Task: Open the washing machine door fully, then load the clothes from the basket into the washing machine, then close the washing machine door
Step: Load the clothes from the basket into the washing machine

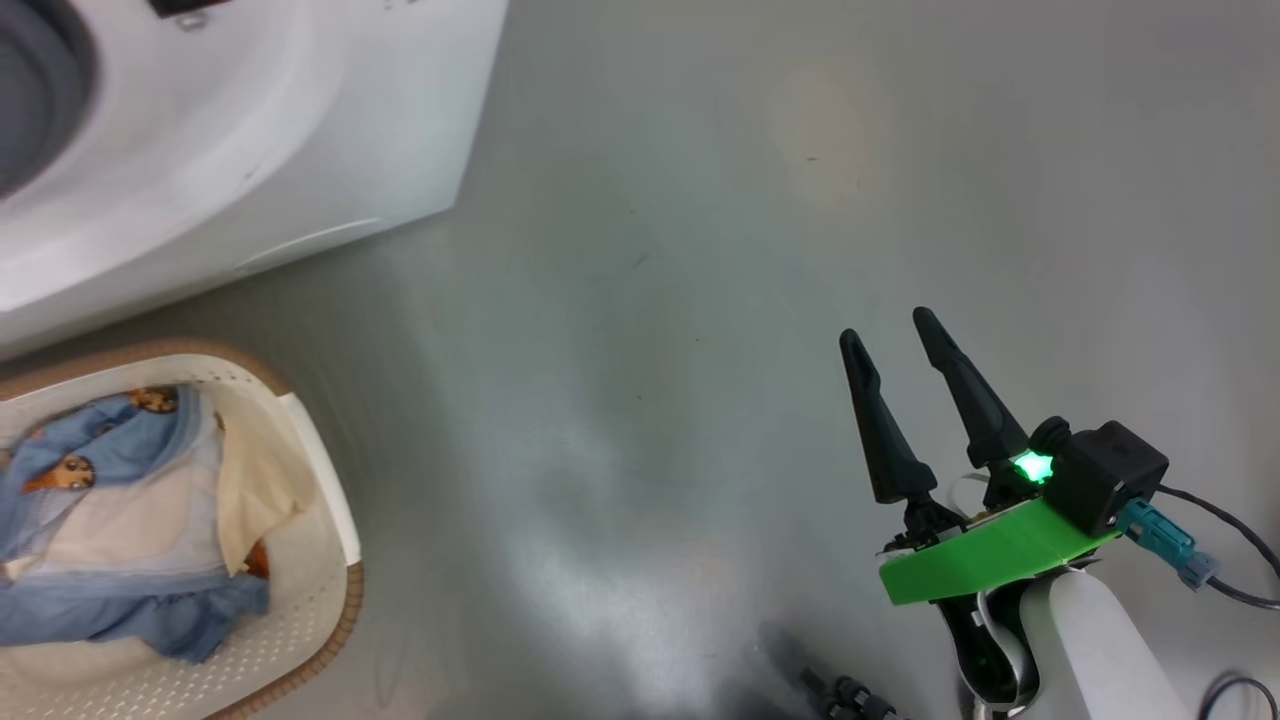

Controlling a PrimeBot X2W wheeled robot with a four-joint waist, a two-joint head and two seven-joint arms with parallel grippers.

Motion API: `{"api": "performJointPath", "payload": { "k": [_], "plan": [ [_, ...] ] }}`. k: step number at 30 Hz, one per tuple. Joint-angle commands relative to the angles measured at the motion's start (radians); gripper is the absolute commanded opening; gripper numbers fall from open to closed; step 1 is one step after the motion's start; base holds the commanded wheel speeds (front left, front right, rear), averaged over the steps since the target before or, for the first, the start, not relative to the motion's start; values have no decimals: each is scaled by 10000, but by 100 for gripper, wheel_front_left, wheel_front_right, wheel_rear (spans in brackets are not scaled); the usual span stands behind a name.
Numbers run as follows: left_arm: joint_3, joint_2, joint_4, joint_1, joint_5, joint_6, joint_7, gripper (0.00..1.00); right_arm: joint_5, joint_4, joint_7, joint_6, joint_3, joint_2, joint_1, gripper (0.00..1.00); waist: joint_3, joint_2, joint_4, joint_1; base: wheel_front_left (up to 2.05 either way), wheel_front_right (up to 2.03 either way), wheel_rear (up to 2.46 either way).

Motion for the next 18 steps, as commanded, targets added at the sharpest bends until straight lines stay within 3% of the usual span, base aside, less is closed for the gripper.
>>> {"api": "performJointPath", "payload": {
  "k": [1, 10, 18],
  "plan": [
    [36, 420, -134, -61, 11, 70, -27, 100, -101, -160, -49, 16, 183, -85, -27, 100, -161, 0, 190, 0, 0, 0, 0],
    [70, -591, -228, 396, -363, 173, -138, 100, -458, -10, -49, 16, -170, -85, -58, 100, -493, 0, 973, 0, 0, 0, 0],
    [-113, -1568, -1543, 1477, -427, 80, -148, 100, -868, -94, -49, 16, -532, -85, -462, 100, -626, 0, 1868, 0, 0, 0, 0]
  ]
}}
